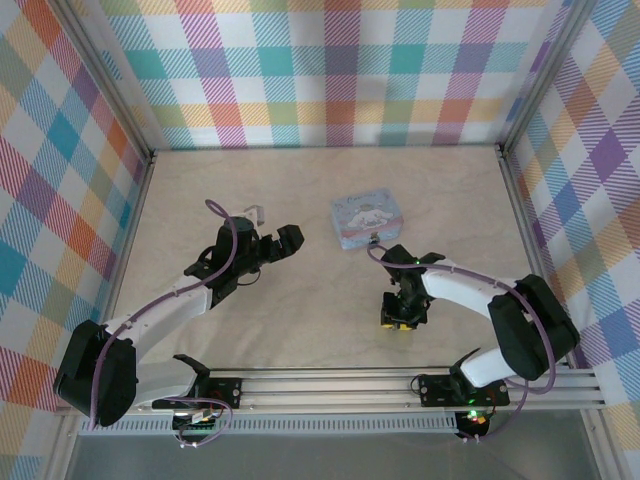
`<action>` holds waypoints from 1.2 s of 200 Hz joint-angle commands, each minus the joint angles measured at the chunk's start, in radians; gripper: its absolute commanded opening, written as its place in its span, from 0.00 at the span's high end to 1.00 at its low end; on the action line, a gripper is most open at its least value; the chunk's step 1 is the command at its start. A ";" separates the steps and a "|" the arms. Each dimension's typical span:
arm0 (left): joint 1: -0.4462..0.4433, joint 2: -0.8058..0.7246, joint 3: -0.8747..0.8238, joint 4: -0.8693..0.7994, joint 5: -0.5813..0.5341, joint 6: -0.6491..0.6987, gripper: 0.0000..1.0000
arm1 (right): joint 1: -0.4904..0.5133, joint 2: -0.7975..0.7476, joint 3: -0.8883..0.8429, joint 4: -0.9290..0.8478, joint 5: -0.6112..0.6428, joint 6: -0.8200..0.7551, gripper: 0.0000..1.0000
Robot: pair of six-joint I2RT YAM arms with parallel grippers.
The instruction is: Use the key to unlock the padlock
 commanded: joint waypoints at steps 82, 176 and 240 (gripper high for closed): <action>-0.013 0.001 0.042 -0.023 -0.020 -0.001 0.00 | 0.028 0.026 0.025 0.002 0.014 0.006 0.87; -0.013 -0.024 0.071 -0.046 -0.037 -0.013 0.00 | 0.029 -0.065 0.016 0.015 0.009 0.033 0.99; -0.011 -0.030 0.114 -0.050 0.004 -0.105 0.00 | 0.028 -0.189 0.006 0.111 -0.019 0.116 1.00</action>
